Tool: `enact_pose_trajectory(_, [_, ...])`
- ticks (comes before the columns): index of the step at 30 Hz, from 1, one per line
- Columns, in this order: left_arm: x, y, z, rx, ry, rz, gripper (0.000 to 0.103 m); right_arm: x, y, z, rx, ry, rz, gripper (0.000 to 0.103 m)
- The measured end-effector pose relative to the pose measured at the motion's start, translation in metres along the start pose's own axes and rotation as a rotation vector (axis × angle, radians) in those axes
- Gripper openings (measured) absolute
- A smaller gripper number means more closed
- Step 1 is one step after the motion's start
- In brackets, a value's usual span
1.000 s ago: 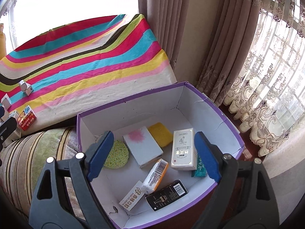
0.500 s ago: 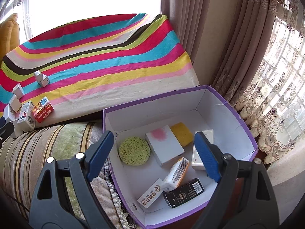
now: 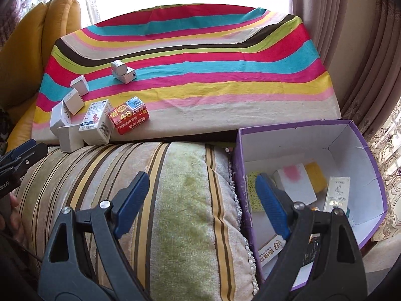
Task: Organize objects
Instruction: 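Move both open tools back from the purple box to the pile, then grasp the small white cube box with the left tool while the right tool grasps the red gift box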
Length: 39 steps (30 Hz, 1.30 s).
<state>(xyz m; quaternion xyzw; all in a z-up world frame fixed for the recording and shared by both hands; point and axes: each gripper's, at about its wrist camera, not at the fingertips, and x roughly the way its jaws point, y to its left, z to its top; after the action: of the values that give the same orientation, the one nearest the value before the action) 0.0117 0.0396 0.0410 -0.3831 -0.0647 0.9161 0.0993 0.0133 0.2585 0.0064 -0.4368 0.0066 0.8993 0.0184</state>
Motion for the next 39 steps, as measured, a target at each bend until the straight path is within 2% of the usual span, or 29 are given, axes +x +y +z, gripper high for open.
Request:
enact_pose_trajectory(6, [-0.002, 0.020, -0.003, -0.054, 0.015, 0.003, 0.086, 0.019, 0.028, 0.006, -0.068, 0.041, 0.053, 0.088])
enact_pose_trajectory(14, [0.005, 0.021, -0.004, -0.065, 0.043, -0.020, 0.085, 0.055, 0.052, 0.031, -0.149, 0.097, 0.088, 0.088])
enact_pose_trajectory(23, [0.033, 0.018, 0.006, -0.082, 0.131, -0.006, 0.082, 0.084, 0.080, 0.054, -0.266, 0.099, 0.106, 0.088])
enact_pose_trajectory(33, [0.069, 0.011, 0.017, -0.096, 0.195, 0.002, 0.066, 0.105, 0.097, 0.071, -0.330, 0.085, 0.099, 0.088])
enact_pose_trajectory(38, [0.081, 0.009, 0.019, -0.095, 0.198, 0.004, 0.044, 0.115, 0.103, 0.076, -0.352, 0.094, 0.084, 0.087])
enact_pose_trajectory(39, [0.082, 0.009, 0.018, -0.096, 0.196, 0.000, 0.042, 0.117, 0.104, 0.077, -0.355, 0.096, 0.081, 0.083])
